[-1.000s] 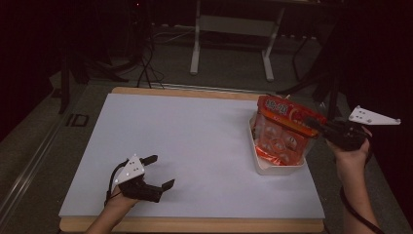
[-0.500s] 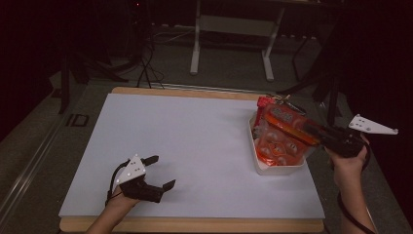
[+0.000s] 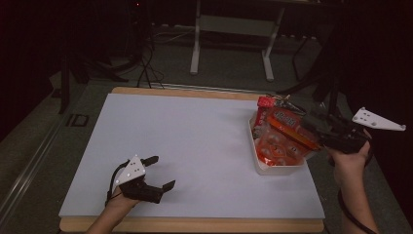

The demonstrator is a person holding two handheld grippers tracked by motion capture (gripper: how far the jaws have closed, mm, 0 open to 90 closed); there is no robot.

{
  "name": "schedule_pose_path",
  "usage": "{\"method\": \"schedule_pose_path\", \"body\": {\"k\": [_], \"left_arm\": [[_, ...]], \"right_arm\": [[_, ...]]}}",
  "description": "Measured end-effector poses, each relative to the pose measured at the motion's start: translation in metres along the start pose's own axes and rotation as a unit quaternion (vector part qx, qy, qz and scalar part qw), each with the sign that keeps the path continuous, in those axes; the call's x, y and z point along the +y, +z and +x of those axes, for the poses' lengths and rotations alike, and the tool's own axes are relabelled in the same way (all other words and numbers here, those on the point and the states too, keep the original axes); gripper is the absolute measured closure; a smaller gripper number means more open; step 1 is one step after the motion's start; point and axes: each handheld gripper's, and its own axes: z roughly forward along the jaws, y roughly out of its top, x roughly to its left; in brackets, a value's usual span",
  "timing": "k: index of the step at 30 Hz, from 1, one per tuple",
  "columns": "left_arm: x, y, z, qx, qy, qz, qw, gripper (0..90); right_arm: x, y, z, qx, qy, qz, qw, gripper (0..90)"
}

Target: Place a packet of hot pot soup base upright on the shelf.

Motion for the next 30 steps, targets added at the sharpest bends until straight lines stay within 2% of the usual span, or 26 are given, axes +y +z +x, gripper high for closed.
{"method": "schedule_pose_path", "body": {"k": [1,2,7,13,14,15,18,20,26,30], "left_arm": [[0.000,0.000,0.000,-0.001,0.001,0.000,1.0000,2.0],[0.000,0.000,-0.001,-0.002,0.002,0.001,1.0000,2.0],[0.000,-0.001,-0.001,-0.003,0.003,0.000,1.0000,2.0],[-0.001,-0.001,-0.003,-0.005,0.003,0.000,1.0000,2.0],[-0.001,-0.001,-0.003,-0.005,0.003,0.000,1.0000,2.0],[-0.001,-0.001,-0.003,-0.006,0.003,0.001,1.0000,2.0],[-0.001,-0.001,-0.003,-0.006,0.003,0.001,1.0000,2.0],[-0.001,-0.001,-0.003,-0.006,0.003,0.001,1.0000,2.1],[-0.001,-0.003,-0.003,-0.006,0.004,-0.001,1.0000,2.0],[0.000,-0.003,-0.003,-0.005,0.003,-0.004,1.0000,2.0]], "right_arm": [[0.001,0.001,0.002,0.006,0.003,-0.002,1.0000,27.9],[0.002,0.001,0.004,0.013,0.000,-0.002,0.9999,25.7],[0.005,0.006,0.016,0.026,0.016,-0.008,0.9995,16.2],[0.005,0.014,0.037,0.046,-0.001,0.003,0.9989,15.0],[0.005,0.014,0.037,0.046,-0.001,0.003,0.9989,15.0],[0.002,0.017,0.044,0.055,-0.003,0.007,0.9985,15.0],[-0.002,0.020,0.054,0.073,0.000,0.005,0.9973,15.0],[-0.004,0.022,0.061,0.081,-0.006,0.009,0.9966,15.0],[-0.019,0.032,0.077,0.099,-0.016,0.028,0.9946,13.9],[-0.032,0.039,0.083,0.113,-0.012,0.044,0.9925,13.9]]}}
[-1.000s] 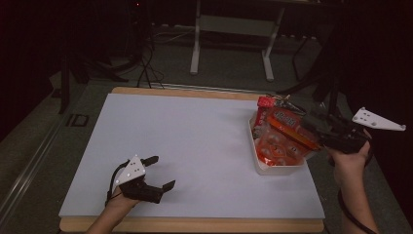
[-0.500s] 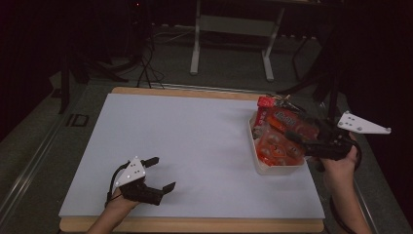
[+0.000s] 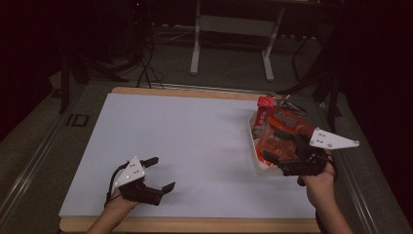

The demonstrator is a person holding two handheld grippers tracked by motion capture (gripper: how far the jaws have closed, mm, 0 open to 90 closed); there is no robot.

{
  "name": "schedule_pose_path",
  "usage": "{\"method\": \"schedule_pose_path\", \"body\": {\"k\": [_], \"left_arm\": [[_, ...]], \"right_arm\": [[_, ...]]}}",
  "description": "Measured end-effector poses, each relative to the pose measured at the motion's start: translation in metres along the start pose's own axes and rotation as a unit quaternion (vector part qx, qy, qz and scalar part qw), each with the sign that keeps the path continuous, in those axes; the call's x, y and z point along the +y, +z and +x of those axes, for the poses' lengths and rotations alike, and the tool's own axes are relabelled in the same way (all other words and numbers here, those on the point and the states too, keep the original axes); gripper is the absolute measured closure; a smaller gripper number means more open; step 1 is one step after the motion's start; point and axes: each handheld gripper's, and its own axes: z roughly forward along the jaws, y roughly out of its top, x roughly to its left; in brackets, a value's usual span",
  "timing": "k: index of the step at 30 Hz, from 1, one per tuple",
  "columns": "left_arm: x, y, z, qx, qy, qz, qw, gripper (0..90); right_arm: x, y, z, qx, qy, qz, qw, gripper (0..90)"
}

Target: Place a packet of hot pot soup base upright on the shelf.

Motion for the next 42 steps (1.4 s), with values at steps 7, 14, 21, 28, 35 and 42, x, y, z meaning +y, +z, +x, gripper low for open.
{"method": "schedule_pose_path", "body": {"k": [7,14,21,28,35,42], "left_arm": [[0.000,-0.001,0.001,0.002,0.001,0.000,1.0000,2.0],[0.000,-0.001,0.000,0.001,0.004,0.001,1.0000,2.0],[-0.001,-0.002,0.000,0.001,0.004,0.001,1.0000,2.0],[-0.002,-0.003,-0.001,0.000,0.003,-0.001,1.0000,2.0],[-0.003,-0.002,-0.003,-0.002,0.006,0.003,1.0000,2.0],[-0.003,-0.002,-0.004,-0.004,0.009,0.002,0.9999,2.0]], "right_arm": [[-0.024,0.011,0.006,0.024,0.002,0.015,0.9996,13.3],[-0.046,0.017,0.012,0.032,0.002,0.027,0.9991,13.4],[-0.065,0.021,0.013,0.033,0.006,0.050,0.9982,13.5],[-0.075,0.021,0.011,0.031,0.000,0.060,0.9977,13.5],[-0.087,0.023,0.010,0.028,-0.006,0.078,0.9965,13.6],[-0.091,0.025,0.007,0.028,-0.001,0.083,0.9961,13.7]]}}
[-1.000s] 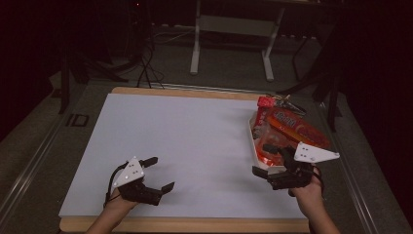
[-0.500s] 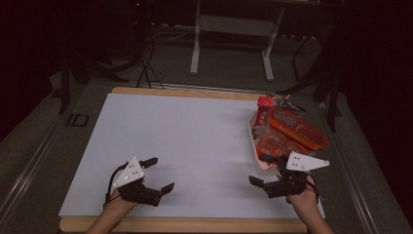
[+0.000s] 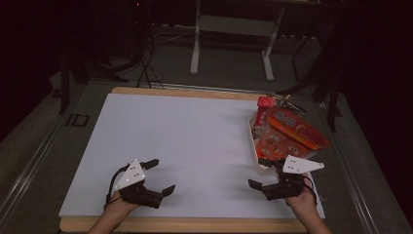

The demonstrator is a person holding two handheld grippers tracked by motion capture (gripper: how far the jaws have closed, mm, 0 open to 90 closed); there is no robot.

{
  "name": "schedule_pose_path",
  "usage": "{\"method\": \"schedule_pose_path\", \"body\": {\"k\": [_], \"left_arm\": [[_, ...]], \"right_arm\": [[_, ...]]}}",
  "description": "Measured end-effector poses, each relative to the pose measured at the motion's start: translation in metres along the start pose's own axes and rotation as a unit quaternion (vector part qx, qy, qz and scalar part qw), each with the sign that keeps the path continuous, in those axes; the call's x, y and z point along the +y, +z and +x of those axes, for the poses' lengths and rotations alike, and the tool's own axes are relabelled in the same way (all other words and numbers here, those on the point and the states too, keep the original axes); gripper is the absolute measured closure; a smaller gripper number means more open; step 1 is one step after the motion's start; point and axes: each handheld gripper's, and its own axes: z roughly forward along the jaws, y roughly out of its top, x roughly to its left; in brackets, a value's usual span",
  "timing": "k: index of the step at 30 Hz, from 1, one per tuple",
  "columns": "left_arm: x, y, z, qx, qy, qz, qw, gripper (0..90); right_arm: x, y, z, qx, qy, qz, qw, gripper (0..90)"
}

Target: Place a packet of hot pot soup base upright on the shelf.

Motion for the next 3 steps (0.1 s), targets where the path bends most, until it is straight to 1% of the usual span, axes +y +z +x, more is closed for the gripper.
{"method": "schedule_pose_path", "body": {"k": [3], "left_arm": [[0.0001,-0.0005,0.0002,0.000,0.001,-0.001,1.0000,2.0]], "right_arm": [[-0.0004,0.0011,-0.0003,0.001,-0.002,0.001,1.0000,13.7]]}}
